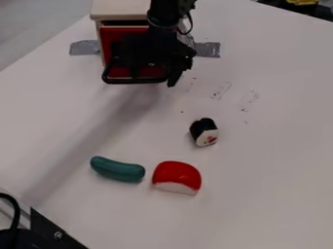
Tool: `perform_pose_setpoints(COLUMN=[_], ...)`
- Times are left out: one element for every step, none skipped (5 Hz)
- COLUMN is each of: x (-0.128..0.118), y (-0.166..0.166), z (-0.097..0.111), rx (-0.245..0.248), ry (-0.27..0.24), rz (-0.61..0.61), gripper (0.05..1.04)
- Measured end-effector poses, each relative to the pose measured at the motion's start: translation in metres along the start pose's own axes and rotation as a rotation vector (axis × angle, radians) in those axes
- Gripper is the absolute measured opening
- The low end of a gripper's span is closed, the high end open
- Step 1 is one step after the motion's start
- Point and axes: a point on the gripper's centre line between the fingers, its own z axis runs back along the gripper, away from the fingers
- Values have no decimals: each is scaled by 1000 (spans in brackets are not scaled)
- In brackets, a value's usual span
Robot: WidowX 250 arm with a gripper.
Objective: Close the drawer
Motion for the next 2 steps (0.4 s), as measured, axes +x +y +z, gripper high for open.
perform_pose_setpoints(x=[0,4], y=[2,4], z=[10,21], rx=[-10,-2], ry=[-3,14], rz=[9,34], gripper=[1000,1001])
